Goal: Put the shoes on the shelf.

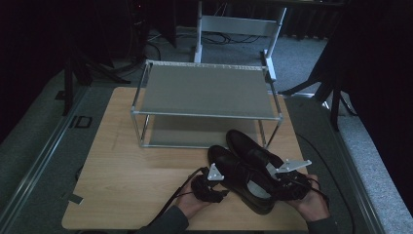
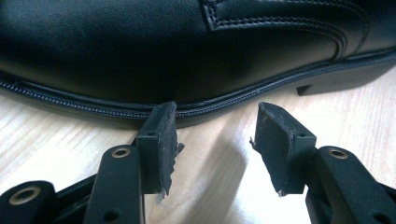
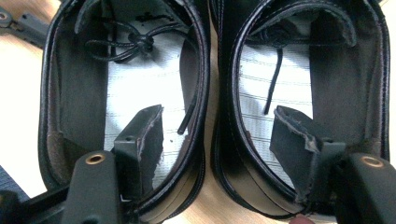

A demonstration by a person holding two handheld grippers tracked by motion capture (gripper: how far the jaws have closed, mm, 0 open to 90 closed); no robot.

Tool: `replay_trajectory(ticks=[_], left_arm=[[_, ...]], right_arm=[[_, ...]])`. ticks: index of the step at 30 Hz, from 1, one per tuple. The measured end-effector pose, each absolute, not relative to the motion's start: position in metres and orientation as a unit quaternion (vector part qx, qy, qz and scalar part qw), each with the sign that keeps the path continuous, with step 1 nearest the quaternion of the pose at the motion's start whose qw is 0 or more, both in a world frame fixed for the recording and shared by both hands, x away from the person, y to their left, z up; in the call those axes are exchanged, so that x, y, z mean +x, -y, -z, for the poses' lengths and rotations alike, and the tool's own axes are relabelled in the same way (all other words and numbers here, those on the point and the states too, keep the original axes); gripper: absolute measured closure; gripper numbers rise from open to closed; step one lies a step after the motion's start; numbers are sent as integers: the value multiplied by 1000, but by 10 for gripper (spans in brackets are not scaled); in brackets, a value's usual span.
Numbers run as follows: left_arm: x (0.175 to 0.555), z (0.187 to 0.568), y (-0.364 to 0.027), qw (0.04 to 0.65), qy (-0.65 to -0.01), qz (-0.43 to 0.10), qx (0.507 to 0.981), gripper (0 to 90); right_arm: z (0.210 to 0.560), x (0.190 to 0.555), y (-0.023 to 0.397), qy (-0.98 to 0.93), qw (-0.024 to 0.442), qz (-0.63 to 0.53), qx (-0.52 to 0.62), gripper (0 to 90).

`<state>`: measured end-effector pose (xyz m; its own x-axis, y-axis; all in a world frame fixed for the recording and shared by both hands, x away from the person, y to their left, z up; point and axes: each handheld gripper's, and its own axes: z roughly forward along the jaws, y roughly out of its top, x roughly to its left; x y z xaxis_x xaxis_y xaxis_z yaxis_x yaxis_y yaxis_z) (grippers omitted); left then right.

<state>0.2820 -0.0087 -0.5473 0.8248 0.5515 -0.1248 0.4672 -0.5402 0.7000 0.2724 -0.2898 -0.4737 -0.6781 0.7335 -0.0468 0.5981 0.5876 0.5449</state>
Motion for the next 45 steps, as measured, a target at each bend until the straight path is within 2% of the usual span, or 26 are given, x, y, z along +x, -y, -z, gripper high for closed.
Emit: replay_trajectory(ticks=[9, 13, 16, 18, 20, 26, 40, 45], left_arm=[[281, 547, 9, 382, -293, -57, 875, 489], [281, 546, 9, 387, -293, -60, 872, 489], [283, 544, 9, 392, -293, -61, 870, 489], [283, 542, 9, 397, -294, -64, 868, 489], [284, 541, 9, 398, -294, -66, 867, 488], [285, 542, 11, 397, -302, -70, 864, 486], [291, 540, 10, 402, -320, -77, 855, 471], [291, 537, 7, 408, -321, -79, 851, 471]], right_arm=[[473, 276, 286, -888, 135, -223, 380, 377], [479, 283, 282, -894, 116, -203, 382, 491], [478, 285, 281, -894, 109, -210, 380, 660], [478, 286, 282, -895, 95, -207, 382, 727], [478, 288, 283, -896, 86, -207, 383, 758], [478, 287, 285, -887, 81, -227, 395, 786], [479, 284, 286, -880, 64, -257, 394, 786], [473, 282, 284, -870, 75, -278, 401, 789]])
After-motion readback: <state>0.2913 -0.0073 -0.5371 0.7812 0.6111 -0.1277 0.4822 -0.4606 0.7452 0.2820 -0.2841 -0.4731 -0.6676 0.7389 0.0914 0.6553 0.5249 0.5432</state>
